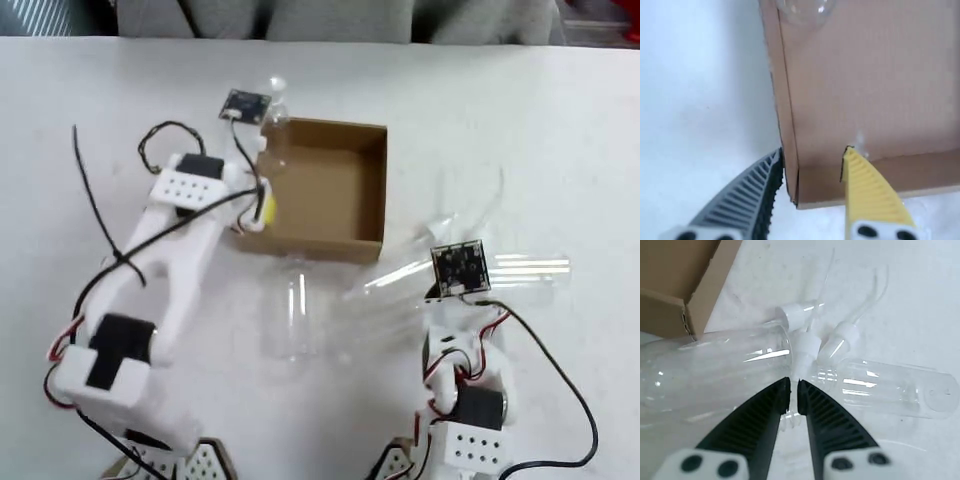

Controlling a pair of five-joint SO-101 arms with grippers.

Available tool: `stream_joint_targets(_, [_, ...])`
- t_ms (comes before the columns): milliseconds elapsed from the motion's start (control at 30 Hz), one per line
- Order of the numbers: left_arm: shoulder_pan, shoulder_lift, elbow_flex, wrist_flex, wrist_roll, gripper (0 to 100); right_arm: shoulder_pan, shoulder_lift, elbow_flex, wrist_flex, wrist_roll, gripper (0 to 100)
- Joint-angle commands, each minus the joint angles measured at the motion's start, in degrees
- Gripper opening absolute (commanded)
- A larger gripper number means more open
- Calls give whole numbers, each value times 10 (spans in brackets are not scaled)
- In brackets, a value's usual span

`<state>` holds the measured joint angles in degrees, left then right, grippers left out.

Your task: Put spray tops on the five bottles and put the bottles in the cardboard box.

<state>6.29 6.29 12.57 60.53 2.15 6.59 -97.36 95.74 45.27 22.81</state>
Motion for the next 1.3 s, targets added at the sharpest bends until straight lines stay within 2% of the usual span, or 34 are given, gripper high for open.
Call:
stream_joint_targets(0, [-5, -73, -11, 9, 6, 203, -4, -5, 14, 2, 6, 18])
stream_joint_targets(200, [-4, -119, -17, 72, -9, 203, -3, -5, 14, 3, 6, 18])
stream_joint_targets(467, [-1, -226, -11, 195, -6, 199, -3, -5, 14, 3, 6, 17])
stream_joint_targets(600, [42, -287, -8, 266, -6, 199, -3, -5, 14, 3, 6, 17])
stream_joint_targets(700, [97, -330, 29, 280, -6, 199, -3, -5, 14, 3, 6, 17])
stream_joint_targets(800, [131, -364, 82, 258, -5, 199, 0, -5, 14, 3, 6, 17])
stream_joint_targets(1067, [160, -408, 259, 124, -5, 203, 3, -5, 14, 3, 6, 17])
stream_joint_targets(1200, [170, -406, 338, 29, 58, 204, 3, -5, 14, 3, 5, 17])
stream_joint_targets(1267, [182, -408, 360, 2, 68, 204, 2, -5, 14, 3, 5, 17])
